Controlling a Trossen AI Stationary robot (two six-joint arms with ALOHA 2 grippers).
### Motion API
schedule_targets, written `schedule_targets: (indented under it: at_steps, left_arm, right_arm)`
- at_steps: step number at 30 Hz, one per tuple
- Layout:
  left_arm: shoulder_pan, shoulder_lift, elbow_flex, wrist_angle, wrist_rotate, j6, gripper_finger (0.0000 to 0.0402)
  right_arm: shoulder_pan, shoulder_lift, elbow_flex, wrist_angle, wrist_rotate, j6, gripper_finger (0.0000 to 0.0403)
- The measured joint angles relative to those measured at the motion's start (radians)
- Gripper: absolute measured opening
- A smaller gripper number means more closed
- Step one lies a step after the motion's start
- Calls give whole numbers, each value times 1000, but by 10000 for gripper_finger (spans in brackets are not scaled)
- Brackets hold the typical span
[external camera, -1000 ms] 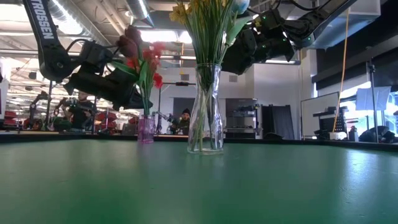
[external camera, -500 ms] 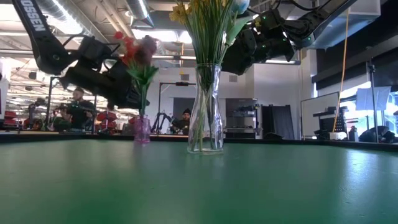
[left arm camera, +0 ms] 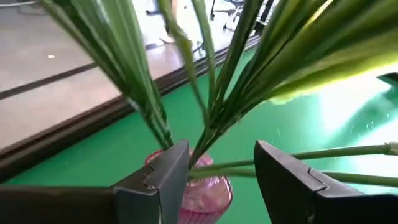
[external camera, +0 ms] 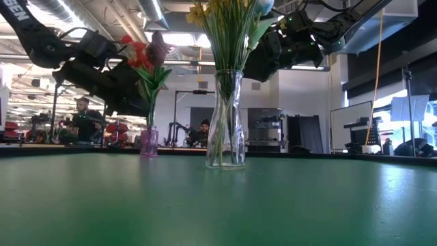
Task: Sort flowers into vase by color
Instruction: Put the red flowers into the pink vase, then return to Home Position
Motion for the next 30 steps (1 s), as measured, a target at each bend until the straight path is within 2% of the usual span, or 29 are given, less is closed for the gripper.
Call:
schedule_targets:
  at_steps: [5,10,17,25,30]
  left_arm:
    - [0,-45,0,-92,-6,-6,201]
    - [0,-109,0,-157,-75,-3,227]
    - [0,-222,0,-194,-131,-2,231]
    - [0,-316,0,-324,-129,-31,230]
    - [-18,-417,0,-469,-39,-57,219]
  right_arm:
    - [0,0,0,1,0,0,319]
    - [0,0,0,1,0,1,319]
    - [0,0,0,1,0,1,319]
    - [0,0,0,-8,1,1,319]
    - [-10,-33,0,-77,55,-6,319]
